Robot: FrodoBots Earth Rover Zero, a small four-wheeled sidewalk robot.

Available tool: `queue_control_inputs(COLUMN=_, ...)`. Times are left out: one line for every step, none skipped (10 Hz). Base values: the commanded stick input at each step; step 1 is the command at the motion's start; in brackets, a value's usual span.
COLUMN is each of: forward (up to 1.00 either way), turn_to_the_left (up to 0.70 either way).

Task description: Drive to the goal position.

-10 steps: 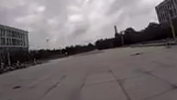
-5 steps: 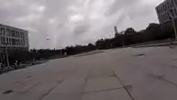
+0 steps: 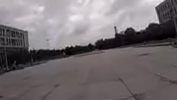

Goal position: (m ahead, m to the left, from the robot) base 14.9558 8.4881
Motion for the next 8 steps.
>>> queue_control_inputs(forward=0.7, turn_to_the_left=0.0)
queue_control_inputs(forward=0.7, turn_to_the_left=0.0)
queue_control_inputs(forward=0.7, turn_to_the_left=0.0)
queue_control_inputs(forward=0.7, turn_to_the_left=0.0)
queue_control_inputs(forward=0.7, turn_to_the_left=0.0)
queue_control_inputs(forward=0.7, turn_to_the_left=0.0)
queue_control_inputs(forward=0.7, turn_to_the_left=0.0)
queue_control_inputs(forward=0.7, turn_to_the_left=0.0)
